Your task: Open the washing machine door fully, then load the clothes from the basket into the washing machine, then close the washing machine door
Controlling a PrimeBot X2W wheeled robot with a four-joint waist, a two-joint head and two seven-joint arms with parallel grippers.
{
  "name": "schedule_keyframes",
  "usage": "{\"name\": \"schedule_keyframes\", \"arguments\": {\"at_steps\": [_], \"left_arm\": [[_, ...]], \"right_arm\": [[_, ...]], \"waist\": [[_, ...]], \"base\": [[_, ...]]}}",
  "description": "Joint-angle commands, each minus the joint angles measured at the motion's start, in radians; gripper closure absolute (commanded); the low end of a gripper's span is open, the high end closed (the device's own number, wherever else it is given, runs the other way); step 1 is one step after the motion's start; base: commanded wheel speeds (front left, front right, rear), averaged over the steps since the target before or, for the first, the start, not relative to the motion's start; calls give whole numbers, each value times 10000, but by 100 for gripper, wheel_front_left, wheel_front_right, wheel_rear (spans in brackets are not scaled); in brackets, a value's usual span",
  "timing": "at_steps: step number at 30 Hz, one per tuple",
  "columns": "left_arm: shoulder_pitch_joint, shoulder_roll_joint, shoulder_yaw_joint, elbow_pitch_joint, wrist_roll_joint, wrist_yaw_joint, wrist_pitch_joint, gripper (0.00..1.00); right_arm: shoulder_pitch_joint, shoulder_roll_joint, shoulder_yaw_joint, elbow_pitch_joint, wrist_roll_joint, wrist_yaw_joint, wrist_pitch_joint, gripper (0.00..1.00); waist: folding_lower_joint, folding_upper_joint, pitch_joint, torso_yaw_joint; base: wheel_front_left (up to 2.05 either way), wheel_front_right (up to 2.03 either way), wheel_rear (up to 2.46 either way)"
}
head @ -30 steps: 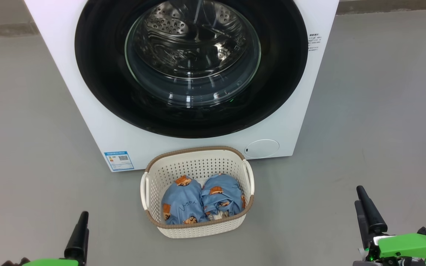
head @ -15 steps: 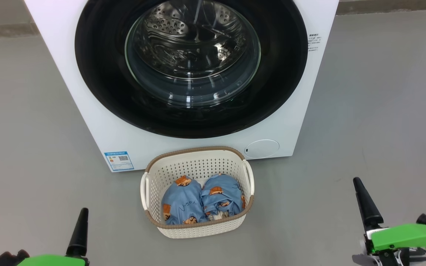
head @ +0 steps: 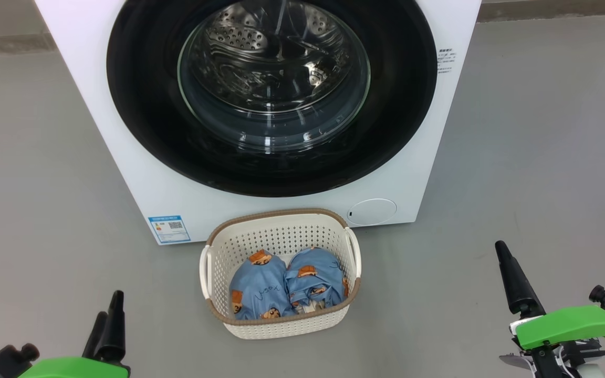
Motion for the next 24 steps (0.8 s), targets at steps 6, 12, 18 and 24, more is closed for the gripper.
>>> {"name": "schedule_keyframes", "arguments": {"at_steps": [6,12,18,24], "left_arm": [[-576,291,127,-354,1023,-66,-261,0],[-615,370,85,-424,1887,-70,-438,0],[-617,456,28,-493,2637,-74,-613,0],[-621,558,-53,-511,3545,-79,-791,0]], "right_arm": [[-568,-231,191,-337,-962,10,-247,0],[-675,-335,338,-305,-1610,11,-423,0],[-796,-455,506,-196,-2336,12,-599,0],[-892,-562,642,-102,-3110,12,-776,0]], "waist": [[-1,0,3,12],[-1,0,-7,24],[-1,0,-16,25],[-1,0,-47,35]], "base": [[0,0,0],[0,0,0],[0,0,0],[0,0,0]]}}
